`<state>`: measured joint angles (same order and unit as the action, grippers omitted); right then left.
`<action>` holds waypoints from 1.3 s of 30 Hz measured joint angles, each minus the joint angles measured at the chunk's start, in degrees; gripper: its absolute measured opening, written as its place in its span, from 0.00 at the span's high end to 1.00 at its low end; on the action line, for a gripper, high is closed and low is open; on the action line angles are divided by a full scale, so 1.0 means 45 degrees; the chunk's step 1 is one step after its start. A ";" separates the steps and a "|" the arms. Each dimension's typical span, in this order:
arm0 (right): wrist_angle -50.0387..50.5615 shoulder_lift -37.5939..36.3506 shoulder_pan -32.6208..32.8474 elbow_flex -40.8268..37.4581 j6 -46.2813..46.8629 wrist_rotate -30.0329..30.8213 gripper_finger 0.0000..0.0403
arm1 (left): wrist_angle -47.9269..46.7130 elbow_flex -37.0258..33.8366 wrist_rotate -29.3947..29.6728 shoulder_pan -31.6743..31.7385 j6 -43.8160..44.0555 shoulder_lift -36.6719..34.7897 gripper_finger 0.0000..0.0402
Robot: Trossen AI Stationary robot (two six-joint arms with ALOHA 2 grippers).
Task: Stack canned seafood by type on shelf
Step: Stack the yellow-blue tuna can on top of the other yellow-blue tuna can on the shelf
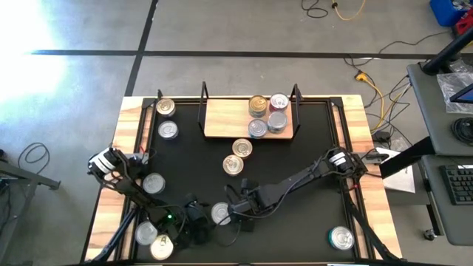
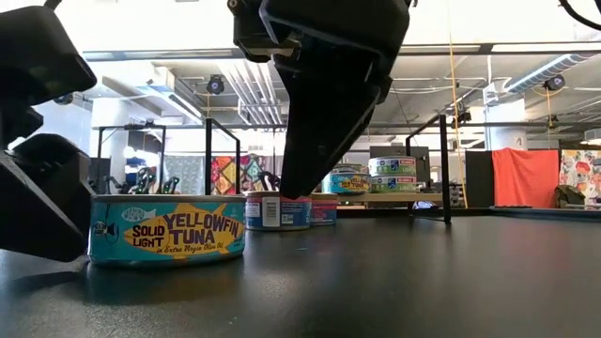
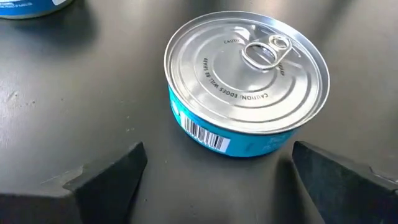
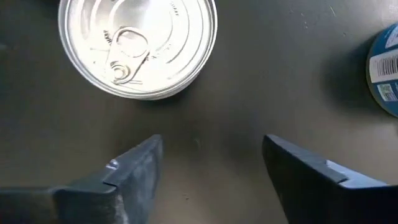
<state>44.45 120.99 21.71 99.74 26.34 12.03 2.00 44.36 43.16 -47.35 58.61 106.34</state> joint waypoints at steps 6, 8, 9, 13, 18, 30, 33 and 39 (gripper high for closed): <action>-0.0195 0.0000 0.0000 -0.0104 -0.0762 0.0010 0.18 | 0.0355 -0.0029 0.0144 0.0015 -0.1213 0.0063 0.00; -0.0622 0.0000 0.0000 -0.0298 -0.0863 0.0007 0.15 | 0.0460 -0.0034 0.0199 0.0085 -0.1459 0.0078 0.00; -0.0922 0.0000 0.0000 -0.0415 -0.0861 0.0007 0.14 | 0.0505 -0.0034 0.0202 0.0153 -0.1482 0.0081 0.00; -0.2086 0.0000 0.0000 -0.0933 -0.0855 -0.0006 0.13 | 0.0859 -0.0063 0.0491 0.0344 -0.1600 0.0103 0.00; -0.2677 0.0148 -0.0005 -0.1179 -0.0894 -0.0027 0.13 | 0.1698 -0.0072 0.0593 0.0336 -0.2239 0.0107 0.00; -0.4838 0.0832 -0.0029 -0.1182 -0.0844 -0.0650 0.14 | 0.2227 -0.0068 0.0597 0.1053 -0.3305 0.0097 0.00; -0.4802 0.0834 -0.0029 -0.1122 -0.0848 -0.0660 0.15 | 0.2627 -0.0078 0.0520 0.1207 -0.3853 0.0097 0.00; -0.4760 0.0831 -0.0029 -0.1077 -0.0811 -0.0772 0.16 | 0.3978 -0.0352 0.0463 0.1469 -0.4787 0.0097 0.00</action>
<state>23.03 124.73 21.58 94.89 22.69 8.56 19.90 42.77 45.24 -40.74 37.06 106.78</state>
